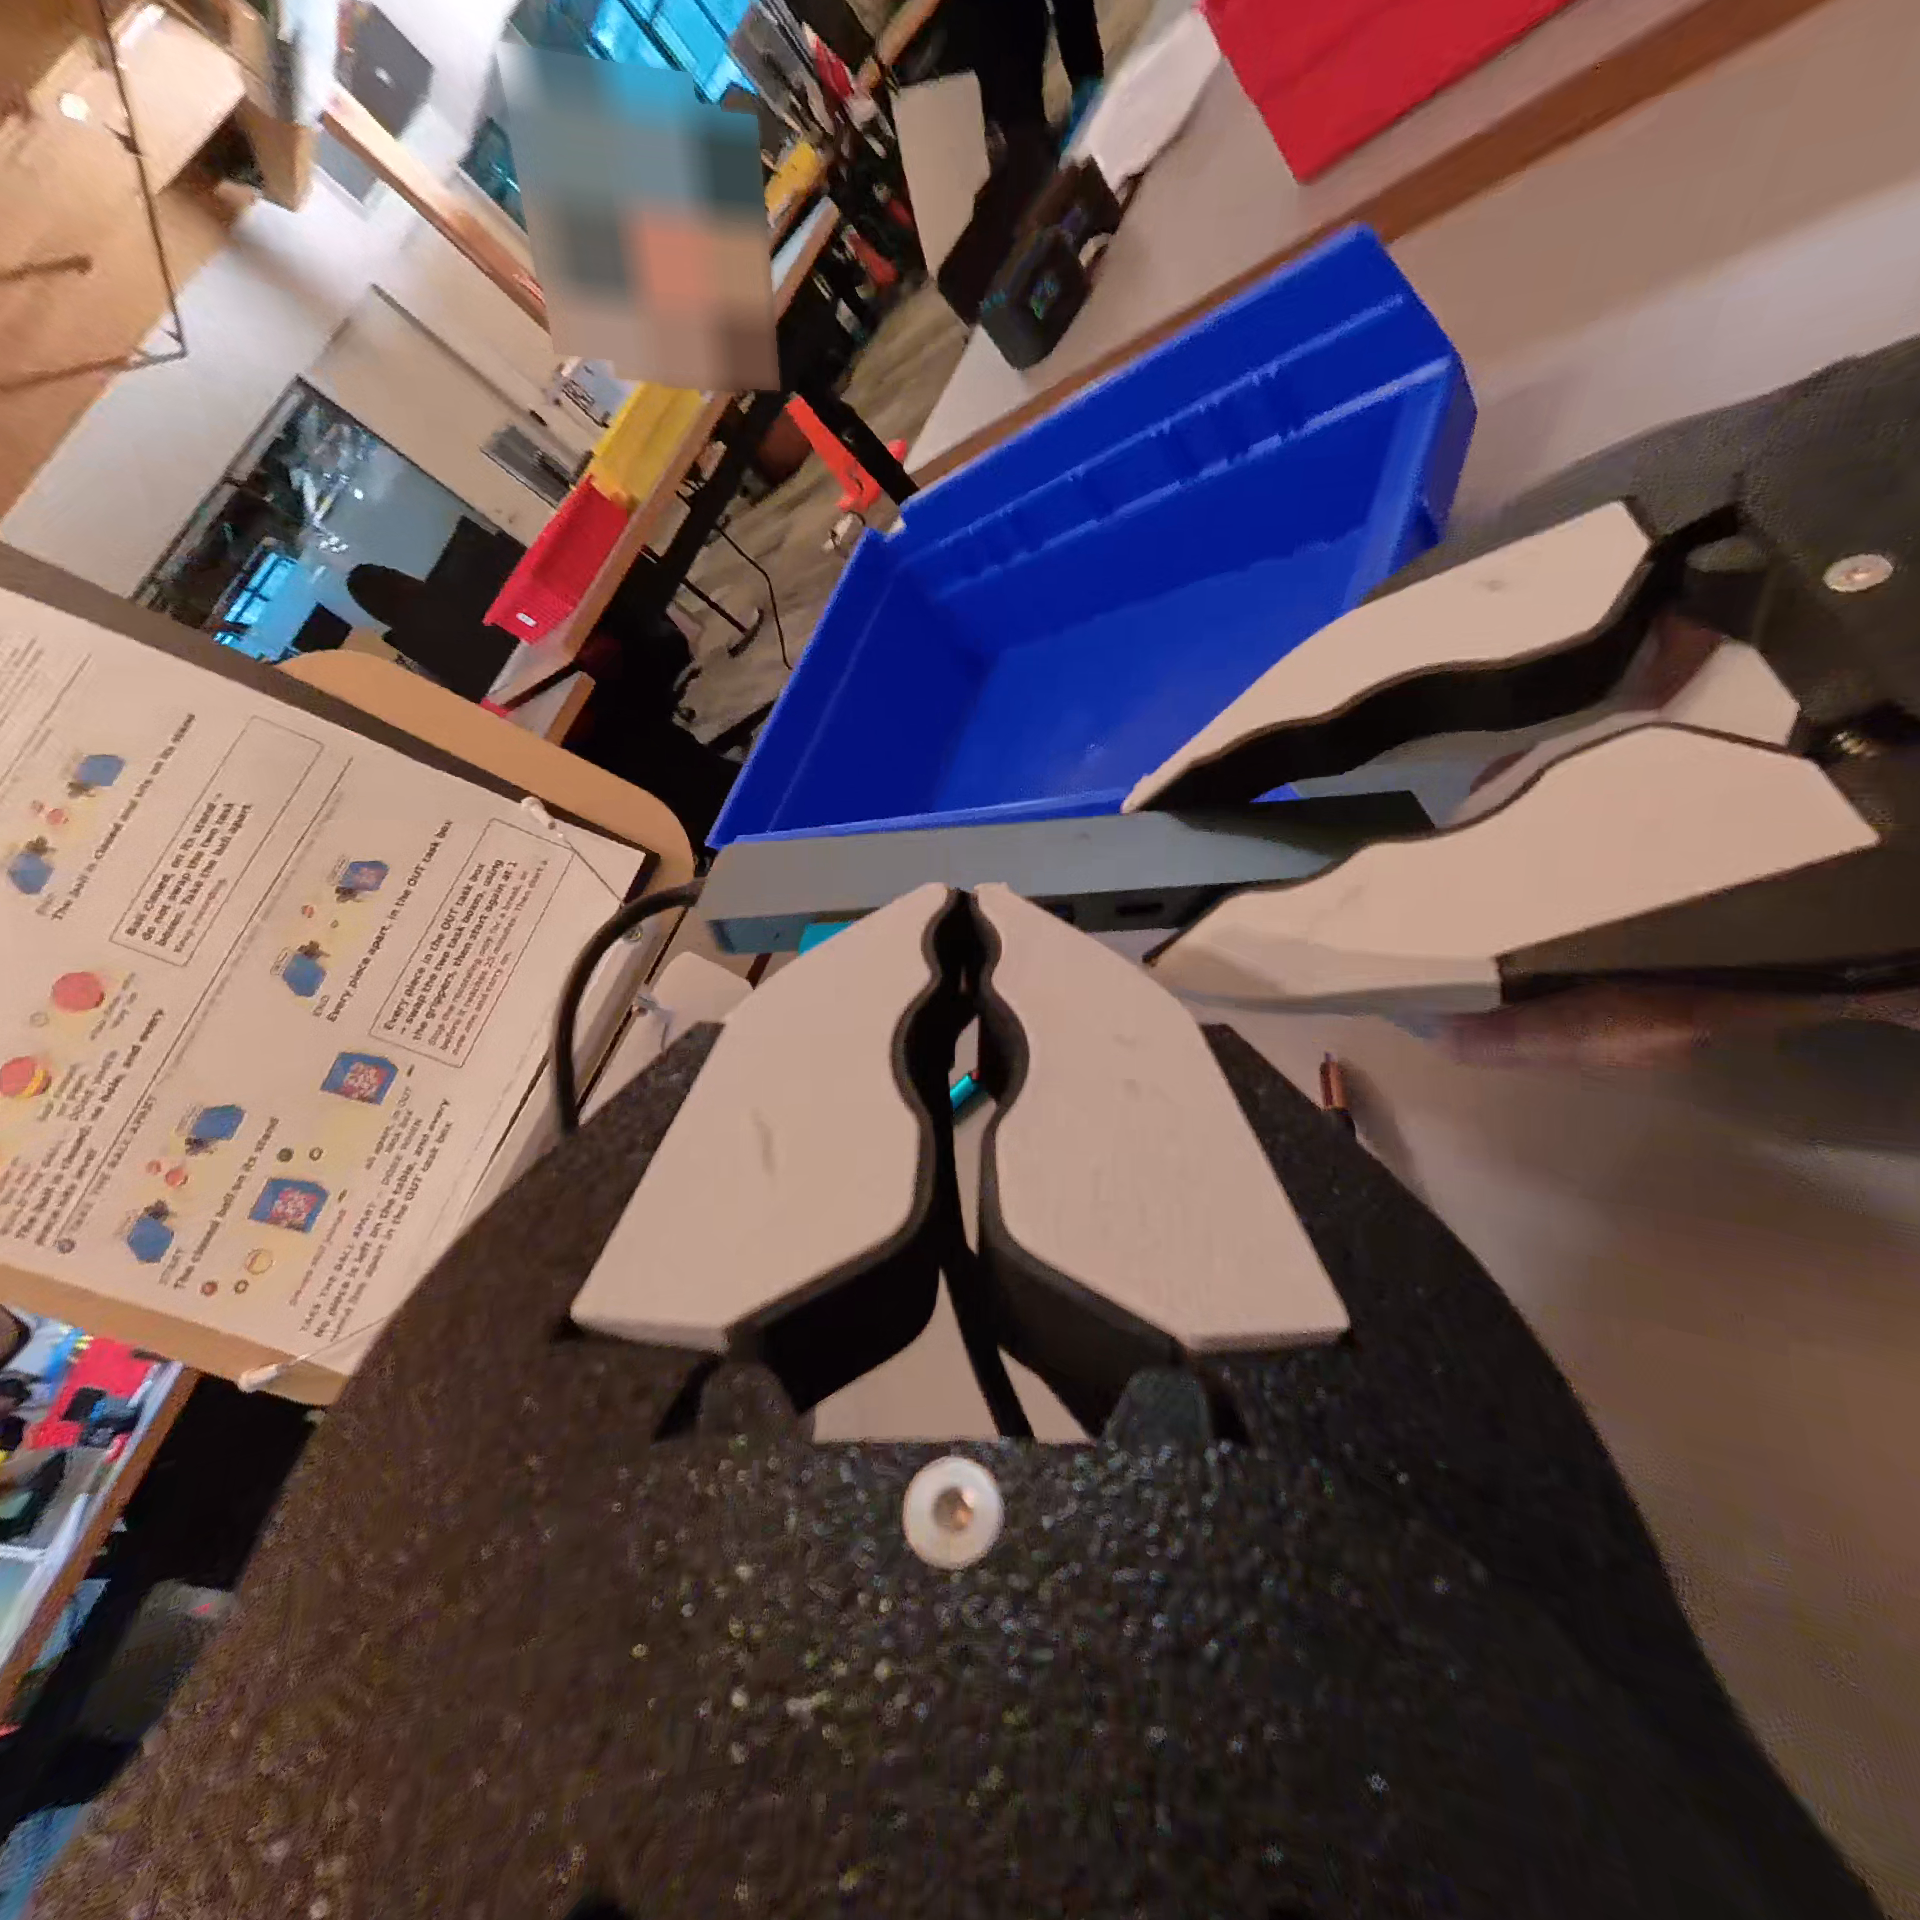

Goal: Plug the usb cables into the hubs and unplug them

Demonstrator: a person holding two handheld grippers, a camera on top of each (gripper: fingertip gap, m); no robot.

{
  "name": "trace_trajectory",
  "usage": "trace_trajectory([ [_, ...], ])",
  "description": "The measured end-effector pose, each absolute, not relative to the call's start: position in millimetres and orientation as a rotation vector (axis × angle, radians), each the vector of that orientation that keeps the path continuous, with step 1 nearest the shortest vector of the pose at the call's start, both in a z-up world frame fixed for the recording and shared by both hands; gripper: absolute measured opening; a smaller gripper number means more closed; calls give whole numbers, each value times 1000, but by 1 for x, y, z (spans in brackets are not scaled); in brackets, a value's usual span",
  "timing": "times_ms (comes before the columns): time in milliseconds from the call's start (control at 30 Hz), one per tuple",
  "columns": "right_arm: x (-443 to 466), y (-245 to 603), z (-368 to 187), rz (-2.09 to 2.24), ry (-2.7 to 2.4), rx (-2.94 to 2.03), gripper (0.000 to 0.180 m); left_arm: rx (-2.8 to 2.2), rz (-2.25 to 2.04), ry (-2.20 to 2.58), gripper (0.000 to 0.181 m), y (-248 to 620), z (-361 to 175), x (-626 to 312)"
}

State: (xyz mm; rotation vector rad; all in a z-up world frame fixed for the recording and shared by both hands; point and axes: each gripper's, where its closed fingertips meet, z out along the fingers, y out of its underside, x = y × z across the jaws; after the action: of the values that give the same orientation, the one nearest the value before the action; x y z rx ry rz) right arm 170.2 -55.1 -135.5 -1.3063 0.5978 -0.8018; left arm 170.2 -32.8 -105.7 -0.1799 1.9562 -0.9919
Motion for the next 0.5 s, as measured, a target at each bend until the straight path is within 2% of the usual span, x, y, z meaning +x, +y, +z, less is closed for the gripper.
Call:
trace_trajectory([
  [200, 173, -65, -133, -883, 624, -1273, 32, -350, -1215, 1967, 17, -24, -102, 161],
  [433, 168, -56, -134, -932, 563, -1316, 32, -433, -1237, 2006, 7, -19, -110, 164],
  [500, 167, -58, -133, -933, 570, -1305, 32, -416, -1227, 2033, 12, -22, -112, 162],
])
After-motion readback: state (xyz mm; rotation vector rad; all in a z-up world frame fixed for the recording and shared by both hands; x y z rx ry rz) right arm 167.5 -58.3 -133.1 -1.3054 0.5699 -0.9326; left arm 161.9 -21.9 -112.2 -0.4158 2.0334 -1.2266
